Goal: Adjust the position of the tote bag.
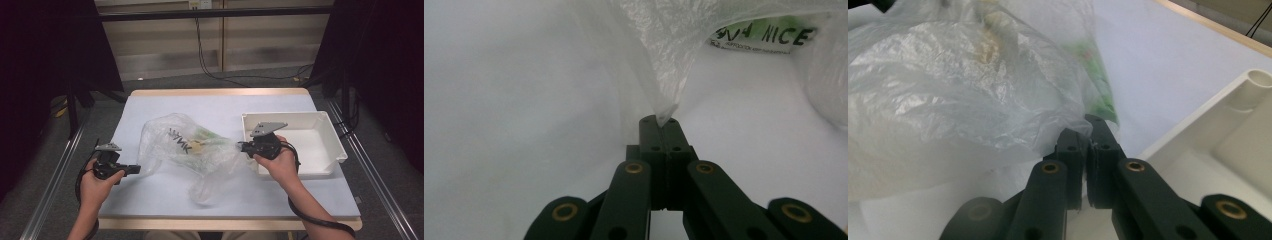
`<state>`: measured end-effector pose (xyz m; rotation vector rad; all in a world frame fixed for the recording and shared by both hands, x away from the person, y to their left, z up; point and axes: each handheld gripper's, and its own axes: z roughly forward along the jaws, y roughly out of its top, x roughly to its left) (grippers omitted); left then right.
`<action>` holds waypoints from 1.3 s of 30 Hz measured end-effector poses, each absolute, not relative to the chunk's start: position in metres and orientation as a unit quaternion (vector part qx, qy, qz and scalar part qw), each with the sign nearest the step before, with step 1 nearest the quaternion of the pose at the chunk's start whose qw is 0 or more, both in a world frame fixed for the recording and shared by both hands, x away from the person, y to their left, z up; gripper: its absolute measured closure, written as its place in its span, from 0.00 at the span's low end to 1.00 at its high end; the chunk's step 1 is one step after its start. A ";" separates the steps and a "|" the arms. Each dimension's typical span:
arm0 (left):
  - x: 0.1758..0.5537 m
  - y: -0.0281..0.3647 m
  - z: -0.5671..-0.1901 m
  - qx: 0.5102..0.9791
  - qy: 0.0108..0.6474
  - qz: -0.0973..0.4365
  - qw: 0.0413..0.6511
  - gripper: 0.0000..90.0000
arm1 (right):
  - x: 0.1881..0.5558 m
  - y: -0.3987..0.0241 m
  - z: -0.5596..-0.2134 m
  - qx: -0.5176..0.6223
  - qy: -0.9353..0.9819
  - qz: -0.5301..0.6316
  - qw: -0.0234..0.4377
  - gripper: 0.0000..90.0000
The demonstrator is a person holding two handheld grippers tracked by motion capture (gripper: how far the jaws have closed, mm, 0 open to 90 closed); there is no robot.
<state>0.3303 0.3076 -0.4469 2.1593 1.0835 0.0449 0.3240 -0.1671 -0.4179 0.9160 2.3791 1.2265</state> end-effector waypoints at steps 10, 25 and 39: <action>0.320 0.304 -0.444 0.839 0.411 0.009 0.356 1.00 | 0.348 -0.173 -0.418 0.336 0.830 0.416 0.161 0.96; 0.315 0.295 -0.441 0.852 0.392 -0.006 0.348 1.00 | 0.377 -0.174 -0.416 0.362 0.819 0.415 0.164 0.96; 0.317 0.306 -0.439 0.853 0.359 0.033 0.378 0.43 | 0.363 -0.183 -0.410 0.353 0.822 0.411 0.177 0.69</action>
